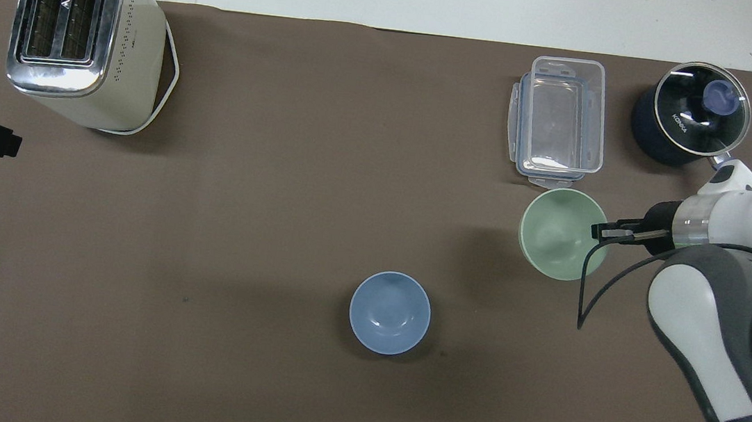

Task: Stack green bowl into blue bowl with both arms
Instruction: 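Carry the green bowl with the right gripper over the blue bowl, then lower the green bowl into the blue bowl with the right gripper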

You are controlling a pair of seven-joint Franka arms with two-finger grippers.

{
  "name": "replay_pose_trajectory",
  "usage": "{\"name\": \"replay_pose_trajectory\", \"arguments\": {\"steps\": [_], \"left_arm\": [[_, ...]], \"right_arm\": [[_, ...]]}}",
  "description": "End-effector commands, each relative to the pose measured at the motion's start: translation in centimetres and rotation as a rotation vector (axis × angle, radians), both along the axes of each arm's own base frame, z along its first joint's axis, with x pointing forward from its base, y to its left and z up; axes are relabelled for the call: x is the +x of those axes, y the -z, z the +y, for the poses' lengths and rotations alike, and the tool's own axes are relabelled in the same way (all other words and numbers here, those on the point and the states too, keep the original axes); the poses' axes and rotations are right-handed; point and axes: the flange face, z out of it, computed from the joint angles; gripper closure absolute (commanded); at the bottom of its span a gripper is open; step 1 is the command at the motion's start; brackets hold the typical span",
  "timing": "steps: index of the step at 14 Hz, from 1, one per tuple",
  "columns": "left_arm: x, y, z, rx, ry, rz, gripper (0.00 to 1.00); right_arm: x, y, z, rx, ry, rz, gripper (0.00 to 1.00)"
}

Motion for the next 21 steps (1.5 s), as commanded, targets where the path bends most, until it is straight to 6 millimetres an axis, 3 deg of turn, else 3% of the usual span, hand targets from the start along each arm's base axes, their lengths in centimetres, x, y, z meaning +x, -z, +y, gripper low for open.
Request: {"name": "replay_pose_trajectory", "arguments": {"steps": [1,7,10,16,17,19,21], "left_arm": [[-0.4,-0.4,0.4,0.023,-0.005,0.011,0.0],[-0.4,-0.4,1.1,0.022,-0.017,0.011,0.0],[-0.4,-0.4,1.0,0.022,-0.015,0.011,0.0],[-0.4,-0.4,1.1,0.022,-0.017,0.011,0.0],[-0.4,-0.4,1.1,0.022,-0.017,0.011,0.0],[-0.4,-0.4,1.1,0.022,-0.017,0.011,0.0],[-0.4,-0.4,1.1,0.022,-0.017,0.011,0.0]], "right_arm": [[-0.8,-0.5,4.3,0.026,0.037,0.011,1.0],[-5.1,-0.7,14.8,0.038,0.133,0.057,1.0],[-8.0,0.5,19.6,0.04,0.152,0.06,1.0],[-12.2,1.4,20.7,0.047,0.163,0.062,1.0],[-12.5,2.0,20.6,0.048,0.166,0.053,1.0],[-13.8,4.4,22.4,0.058,0.169,0.012,1.0],[-13.8,5.1,22.6,0.054,0.172,0.014,1.0]]}}
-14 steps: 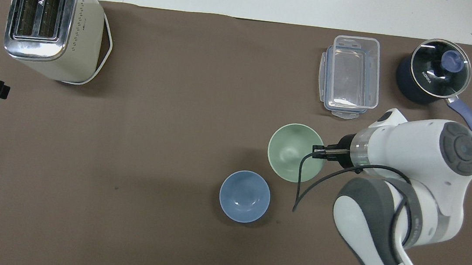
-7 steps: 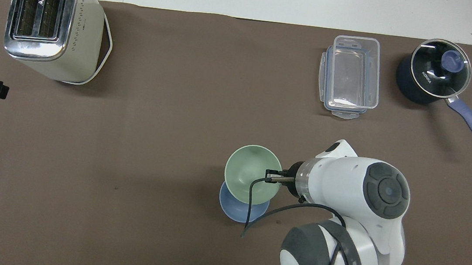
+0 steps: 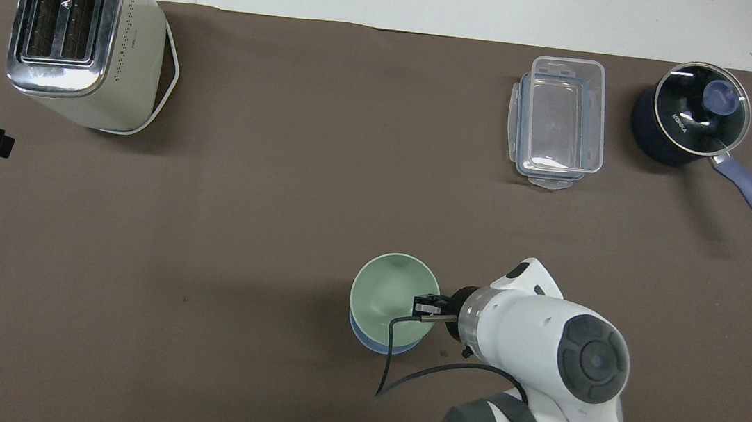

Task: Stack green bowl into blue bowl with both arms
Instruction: 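Lower the green bowl into the blue bowl with the right gripper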

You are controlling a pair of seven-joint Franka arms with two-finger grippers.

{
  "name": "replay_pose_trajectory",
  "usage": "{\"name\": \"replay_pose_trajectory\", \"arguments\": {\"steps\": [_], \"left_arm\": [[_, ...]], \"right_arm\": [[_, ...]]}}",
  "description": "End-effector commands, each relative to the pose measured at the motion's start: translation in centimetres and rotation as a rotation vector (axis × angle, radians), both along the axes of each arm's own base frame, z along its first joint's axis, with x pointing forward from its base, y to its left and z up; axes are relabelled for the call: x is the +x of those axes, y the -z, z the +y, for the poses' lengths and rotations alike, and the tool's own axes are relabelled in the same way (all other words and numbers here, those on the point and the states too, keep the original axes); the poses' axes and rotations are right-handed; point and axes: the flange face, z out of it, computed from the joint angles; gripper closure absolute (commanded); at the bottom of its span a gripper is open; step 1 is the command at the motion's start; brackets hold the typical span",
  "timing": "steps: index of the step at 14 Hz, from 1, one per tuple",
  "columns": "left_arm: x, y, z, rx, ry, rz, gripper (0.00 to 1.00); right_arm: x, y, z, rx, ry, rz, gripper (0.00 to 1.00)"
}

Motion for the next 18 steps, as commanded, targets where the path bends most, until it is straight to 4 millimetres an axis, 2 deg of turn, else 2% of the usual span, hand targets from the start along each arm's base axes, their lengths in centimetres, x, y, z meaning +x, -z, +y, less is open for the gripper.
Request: {"name": "replay_pose_trajectory", "arguments": {"steps": [1,13,18], "left_arm": [[-0.4,-0.5,0.3,0.021,-0.003,0.004,0.0],[-0.4,-0.5,0.3,0.021,-0.003,0.004,0.0],[-0.4,-0.5,0.3,0.021,-0.003,0.004,0.0]], "right_arm": [[-0.6,0.7,0.1,0.004,0.019,-0.01,1.0],[-0.7,3.4,0.0,-0.058,-0.026,0.002,1.0],[-0.8,3.5,0.2,-0.061,-0.027,0.003,1.0]]}}
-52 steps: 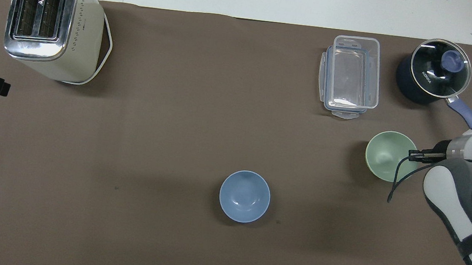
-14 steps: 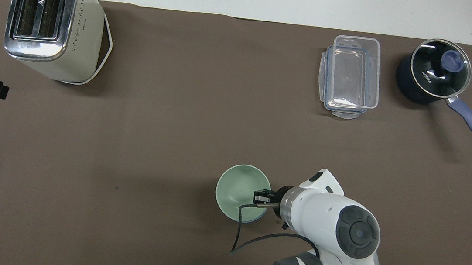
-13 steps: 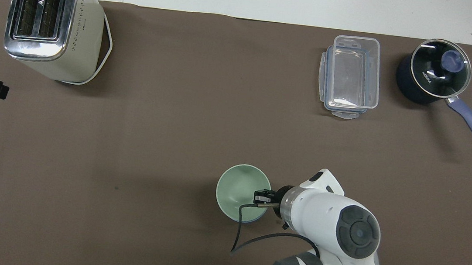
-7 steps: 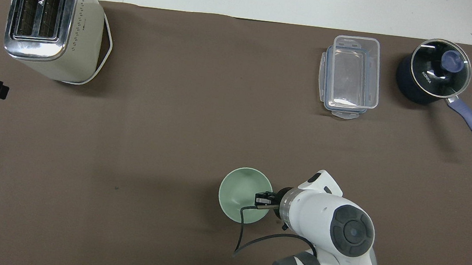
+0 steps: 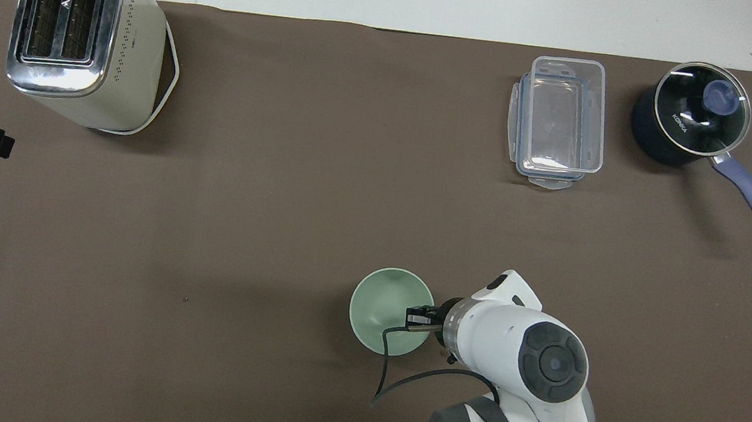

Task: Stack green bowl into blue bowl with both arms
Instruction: 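Lower the green bowl into the blue bowl with the right gripper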

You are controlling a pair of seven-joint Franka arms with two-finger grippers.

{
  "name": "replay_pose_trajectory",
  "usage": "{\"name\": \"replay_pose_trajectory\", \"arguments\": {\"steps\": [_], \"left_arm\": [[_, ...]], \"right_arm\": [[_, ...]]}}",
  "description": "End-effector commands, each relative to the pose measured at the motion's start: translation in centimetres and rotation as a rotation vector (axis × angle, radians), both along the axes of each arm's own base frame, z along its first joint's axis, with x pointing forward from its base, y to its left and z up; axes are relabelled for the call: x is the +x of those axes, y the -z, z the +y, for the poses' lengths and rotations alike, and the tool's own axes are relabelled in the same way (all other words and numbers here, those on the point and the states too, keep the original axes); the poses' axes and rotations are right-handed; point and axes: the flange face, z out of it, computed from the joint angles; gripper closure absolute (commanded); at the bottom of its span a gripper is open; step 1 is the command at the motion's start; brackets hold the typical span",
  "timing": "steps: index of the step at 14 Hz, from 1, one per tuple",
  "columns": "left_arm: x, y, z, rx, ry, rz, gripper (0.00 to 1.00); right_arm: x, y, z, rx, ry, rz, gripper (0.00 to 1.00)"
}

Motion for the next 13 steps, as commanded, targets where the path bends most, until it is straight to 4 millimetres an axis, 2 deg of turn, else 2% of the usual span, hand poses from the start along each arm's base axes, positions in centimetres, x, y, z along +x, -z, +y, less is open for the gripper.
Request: {"name": "replay_pose_trajectory", "arguments": {"steps": [1,4,5,8,13], "left_arm": [[-0.34,-0.46,0.32,0.021,-0.003,0.003,0.0],[-0.34,-0.46,0.3,0.019,-0.002,0.004,0.0],[-0.34,-0.46,0.32,0.021,-0.003,0.003,0.0],[-0.34,-0.46,0.32,0.021,-0.003,0.003,0.0],[-0.34,-0.46,0.3,0.019,-0.002,0.004,0.0]], "right_arm": [[-0.08,0.01,-0.02,-0.003,-0.002,-0.021,1.0],[-0.08,0.01,-0.02,-0.003,-0.002,-0.021,0.99],[-0.08,0.01,-0.02,-0.003,-0.002,-0.021,0.94],[-0.08,-0.05,0.07,-0.003,-0.003,-0.022,0.88],[-0.08,-0.06,0.07,-0.004,-0.004,-0.023,0.87]]}}
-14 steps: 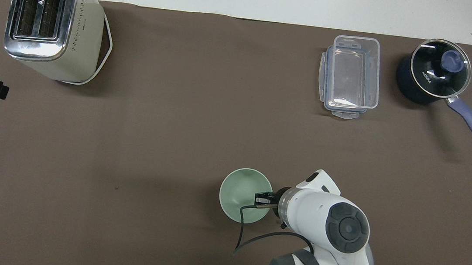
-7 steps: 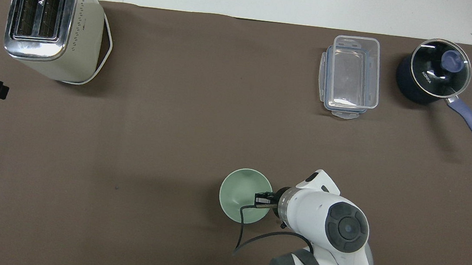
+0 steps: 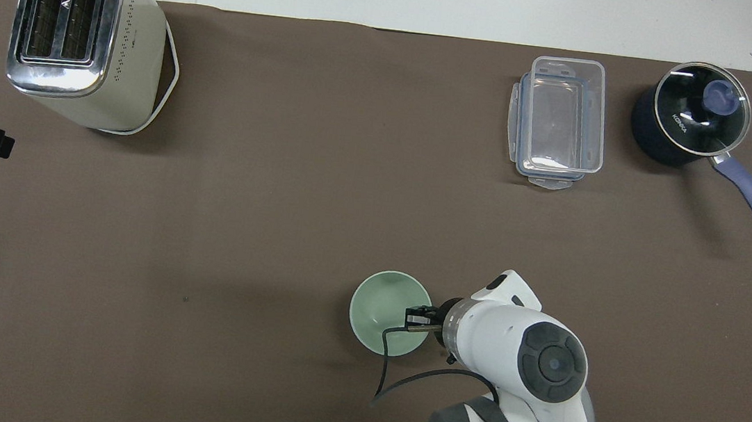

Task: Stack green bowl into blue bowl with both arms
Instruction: 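Lower the green bowl into the blue bowl with the right gripper, then open the right gripper and lift it off the green bowl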

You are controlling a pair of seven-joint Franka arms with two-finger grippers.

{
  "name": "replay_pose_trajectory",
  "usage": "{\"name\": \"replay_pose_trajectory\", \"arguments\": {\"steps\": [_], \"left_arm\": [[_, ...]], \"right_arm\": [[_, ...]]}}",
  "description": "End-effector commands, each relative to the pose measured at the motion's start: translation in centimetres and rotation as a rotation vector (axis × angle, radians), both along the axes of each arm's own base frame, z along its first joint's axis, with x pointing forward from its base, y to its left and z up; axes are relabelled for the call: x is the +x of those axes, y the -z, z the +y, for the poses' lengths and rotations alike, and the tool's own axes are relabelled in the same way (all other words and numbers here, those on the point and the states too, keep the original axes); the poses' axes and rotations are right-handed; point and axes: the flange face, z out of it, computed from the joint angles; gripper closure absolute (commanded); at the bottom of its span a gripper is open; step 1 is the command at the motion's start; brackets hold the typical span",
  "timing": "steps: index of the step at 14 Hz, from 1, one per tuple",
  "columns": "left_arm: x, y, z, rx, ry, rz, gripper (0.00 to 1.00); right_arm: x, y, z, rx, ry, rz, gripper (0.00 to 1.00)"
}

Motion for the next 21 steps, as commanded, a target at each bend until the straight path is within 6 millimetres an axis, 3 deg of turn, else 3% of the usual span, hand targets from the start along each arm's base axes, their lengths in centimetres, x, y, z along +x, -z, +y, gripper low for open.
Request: {"name": "replay_pose_trajectory", "arguments": {"steps": [1,2,4,9,13,16,21], "left_arm": [[-0.3,-0.5,0.3,0.019,-0.002,0.003,0.0],[-0.3,-0.5,0.3,0.019,-0.002,0.003,0.0],[-0.3,-0.5,0.3,0.021,-0.003,0.003,0.0],[-0.3,-0.5,0.3,0.019,-0.002,0.003,0.0],[-0.3,-0.5,0.3,0.021,-0.003,0.003,0.0],[-0.3,-0.5,0.3,0.021,-0.003,0.003,0.0],[-0.3,-0.5,0.3,0.019,-0.002,0.003,0.0]], "right_arm": [[0.0,-0.1,0.0,-0.002,-0.001,-0.024,0.86],[0.1,-0.2,0.1,-0.002,-0.004,-0.026,0.79],[1.1,-0.8,0.7,-0.029,-0.041,-0.065,0.0],[5.3,-6.5,-0.8,-0.044,-0.029,-0.134,0.0],[9.0,-12.5,-4.3,-0.119,-0.037,-0.146,0.0],[11.1,-17.0,-8.6,-0.142,-0.041,-0.136,0.0],[13.0,-23.3,-17.6,-0.176,0.01,-0.097,0.0]]}}
